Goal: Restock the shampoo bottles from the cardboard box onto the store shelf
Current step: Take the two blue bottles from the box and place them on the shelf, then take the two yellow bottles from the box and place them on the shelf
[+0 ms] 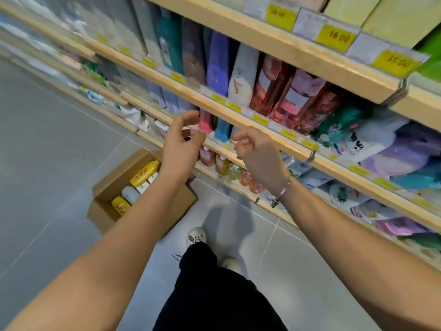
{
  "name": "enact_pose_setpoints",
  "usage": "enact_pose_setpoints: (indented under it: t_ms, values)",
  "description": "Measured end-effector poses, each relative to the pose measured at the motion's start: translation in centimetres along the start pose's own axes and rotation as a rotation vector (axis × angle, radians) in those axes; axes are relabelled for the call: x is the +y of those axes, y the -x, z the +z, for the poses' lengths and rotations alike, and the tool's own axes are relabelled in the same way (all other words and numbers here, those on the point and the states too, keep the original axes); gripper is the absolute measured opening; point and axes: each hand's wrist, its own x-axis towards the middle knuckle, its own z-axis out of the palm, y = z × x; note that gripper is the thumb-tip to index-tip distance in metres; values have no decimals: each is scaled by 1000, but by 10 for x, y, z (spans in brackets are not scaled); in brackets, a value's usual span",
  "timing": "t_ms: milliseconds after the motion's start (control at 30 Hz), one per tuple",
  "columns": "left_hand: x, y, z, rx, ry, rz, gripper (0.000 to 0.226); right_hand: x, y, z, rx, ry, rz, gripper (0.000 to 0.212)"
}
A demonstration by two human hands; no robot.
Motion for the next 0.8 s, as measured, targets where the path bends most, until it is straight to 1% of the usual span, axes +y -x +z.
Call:
enact_pose_setpoints:
  t_ms: [67,133,200,300,367,467,567,667,800]
  values:
    - [-37,3,-25,35,-8,-124,33,10,5,34,-118,20,81,19]
    - [-76,1,-56,73,-42,-227,32,15,8,74,-204,31,114,15]
    - [-103,-1,-81,89,-63,-288,33,18,8,107,-260,51,145,16]
    - [-148,-10,-133,122,-103,-396,37,19,2,181,-360,74,189,18]
    - [-175,-15,-162,113,-122,-472,40,16,-2,222,-406,82,221,18]
    - [-224,-26,-213,54,-180,-561,39,15,-10,291,-485,110,240,19]
    - [-277,-33,-257,49,-246,-640,39,27,-19,352,-562,123,281,12]
    - [-329,-42,-291,69,-292,-744,40,49,-33,408,-589,153,356,18]
    - [-388,-51,-309,79,-315,-868,40,86,-58,471,-646,219,446,29]
